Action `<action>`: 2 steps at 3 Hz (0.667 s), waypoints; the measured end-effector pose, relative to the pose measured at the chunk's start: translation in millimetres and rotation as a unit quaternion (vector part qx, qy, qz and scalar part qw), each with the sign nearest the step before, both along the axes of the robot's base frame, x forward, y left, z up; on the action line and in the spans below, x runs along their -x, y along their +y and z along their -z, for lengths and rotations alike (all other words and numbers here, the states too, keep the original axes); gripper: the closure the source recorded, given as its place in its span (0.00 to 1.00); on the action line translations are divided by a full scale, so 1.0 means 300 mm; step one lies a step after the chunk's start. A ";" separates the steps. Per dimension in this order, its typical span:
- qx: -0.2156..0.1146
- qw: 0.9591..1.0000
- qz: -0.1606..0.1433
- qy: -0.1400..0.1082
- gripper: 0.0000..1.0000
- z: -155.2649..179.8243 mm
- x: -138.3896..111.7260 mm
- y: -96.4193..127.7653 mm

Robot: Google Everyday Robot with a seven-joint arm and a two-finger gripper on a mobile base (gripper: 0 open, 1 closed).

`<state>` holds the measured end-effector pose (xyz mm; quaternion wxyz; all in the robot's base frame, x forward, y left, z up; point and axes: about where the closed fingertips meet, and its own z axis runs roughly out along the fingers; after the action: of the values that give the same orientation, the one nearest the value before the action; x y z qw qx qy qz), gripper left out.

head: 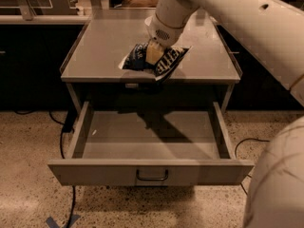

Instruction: Pick blue chip bag from top drawer and place on counter

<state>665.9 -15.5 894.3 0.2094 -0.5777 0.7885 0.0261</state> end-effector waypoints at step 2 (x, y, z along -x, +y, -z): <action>-0.020 1.000 0.016 0.007 1.00 0.007 -0.084 -0.029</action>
Offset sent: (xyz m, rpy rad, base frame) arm 0.0367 -0.0198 -0.0017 0.0680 0.0167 -0.0482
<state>691.1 -24.3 892.3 0.2157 -0.5606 0.7984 0.0421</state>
